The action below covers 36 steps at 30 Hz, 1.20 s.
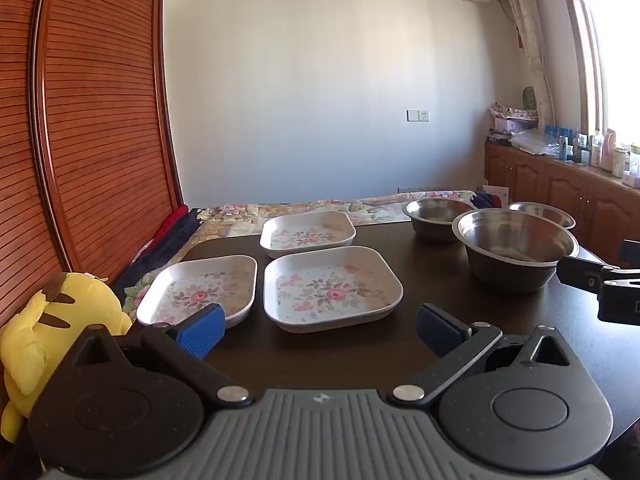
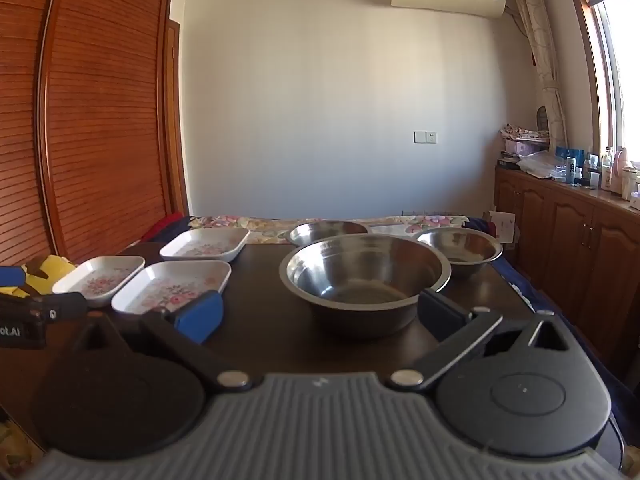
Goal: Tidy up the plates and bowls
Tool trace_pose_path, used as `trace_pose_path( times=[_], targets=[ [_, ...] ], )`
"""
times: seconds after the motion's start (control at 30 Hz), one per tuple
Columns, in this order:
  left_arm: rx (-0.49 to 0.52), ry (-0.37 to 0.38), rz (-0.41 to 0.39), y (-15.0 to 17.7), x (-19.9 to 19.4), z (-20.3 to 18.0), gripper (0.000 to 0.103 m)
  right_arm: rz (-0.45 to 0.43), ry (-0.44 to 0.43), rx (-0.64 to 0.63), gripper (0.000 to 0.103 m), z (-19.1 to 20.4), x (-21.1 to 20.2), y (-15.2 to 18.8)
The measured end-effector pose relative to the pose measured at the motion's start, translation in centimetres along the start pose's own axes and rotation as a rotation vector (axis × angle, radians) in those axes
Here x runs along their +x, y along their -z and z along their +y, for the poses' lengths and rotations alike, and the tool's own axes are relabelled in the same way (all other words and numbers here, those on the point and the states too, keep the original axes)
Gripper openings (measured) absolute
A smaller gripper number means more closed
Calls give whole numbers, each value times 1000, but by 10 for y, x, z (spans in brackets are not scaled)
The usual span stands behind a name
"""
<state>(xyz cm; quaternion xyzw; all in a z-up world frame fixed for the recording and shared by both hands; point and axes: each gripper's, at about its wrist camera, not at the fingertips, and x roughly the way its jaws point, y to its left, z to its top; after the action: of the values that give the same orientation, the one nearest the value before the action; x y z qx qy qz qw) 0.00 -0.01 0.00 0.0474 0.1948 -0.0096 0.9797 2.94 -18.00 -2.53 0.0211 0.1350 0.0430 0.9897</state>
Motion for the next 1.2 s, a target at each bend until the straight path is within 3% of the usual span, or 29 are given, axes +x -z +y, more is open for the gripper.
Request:
trace_pose_path(
  times=[1.2],
  targets=[
    [4, 1, 0, 2, 2, -4, 102, 1, 5, 1, 103, -2, -1, 2]
  ],
)
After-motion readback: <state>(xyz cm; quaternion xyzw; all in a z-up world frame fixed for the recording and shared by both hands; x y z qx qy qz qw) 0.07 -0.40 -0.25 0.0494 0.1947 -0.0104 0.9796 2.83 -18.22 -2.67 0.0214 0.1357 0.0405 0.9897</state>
